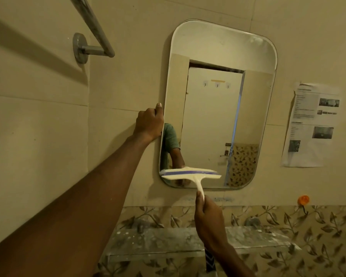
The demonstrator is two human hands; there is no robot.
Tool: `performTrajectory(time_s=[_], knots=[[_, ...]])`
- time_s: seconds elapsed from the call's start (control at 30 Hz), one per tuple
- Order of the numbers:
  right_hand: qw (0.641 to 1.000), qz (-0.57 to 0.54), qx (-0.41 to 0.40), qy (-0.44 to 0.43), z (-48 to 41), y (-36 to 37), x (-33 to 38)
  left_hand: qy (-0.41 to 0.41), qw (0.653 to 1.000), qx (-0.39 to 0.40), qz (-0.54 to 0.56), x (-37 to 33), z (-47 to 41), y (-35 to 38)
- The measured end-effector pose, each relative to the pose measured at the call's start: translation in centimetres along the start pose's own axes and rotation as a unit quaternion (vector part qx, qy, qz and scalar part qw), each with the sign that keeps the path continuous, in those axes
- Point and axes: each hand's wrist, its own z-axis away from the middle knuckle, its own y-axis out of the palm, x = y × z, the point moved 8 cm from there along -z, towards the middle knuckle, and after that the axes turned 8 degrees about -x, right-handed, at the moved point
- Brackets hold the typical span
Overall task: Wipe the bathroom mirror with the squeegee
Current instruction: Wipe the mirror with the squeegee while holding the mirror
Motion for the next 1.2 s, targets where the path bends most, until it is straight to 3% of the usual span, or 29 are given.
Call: performTrajectory(time_s=[0.1, 0.2, 0.47, 0.63, 0.77, 0.97, 1.2], knots=[[0.997, -0.057, -0.016, -0.042, -2.0, -1.2, 3.5, -0.008, 1.0, 0.005, 0.008, 0.4, 0.0, 0.1], [0.994, -0.03, -0.041, -0.101, -4.5, -1.3, 6.7, -0.002, 1.0, -0.002, -0.005, 1.0, 0.2, 0.3], [0.993, 0.091, 0.01, -0.079, 1.1, 2.4, -0.4, -0.009, 1.0, 0.006, -0.006, 1.7, 1.1, 0.5], [0.992, 0.044, -0.002, -0.116, -1.0, 1.4, 2.8, -0.022, 1.0, 0.012, -0.006, 2.0, 1.2, 0.6], [0.983, 0.09, 0.006, -0.163, -2.8, 2.3, 4.8, -0.02, 1.0, 0.01, -0.011, 2.0, 1.1, 0.5], [0.991, 0.09, 0.028, -0.1, 0.9, 2.0, -1.8, -0.027, 1.0, 0.012, 0.003, 2.5, 0.7, 0.7], [0.997, -0.038, -0.049, -0.055, -3.4, -2.3, 1.3, -0.029, 1.0, 0.006, 0.006, 2.2, 1.0, 0.5]])
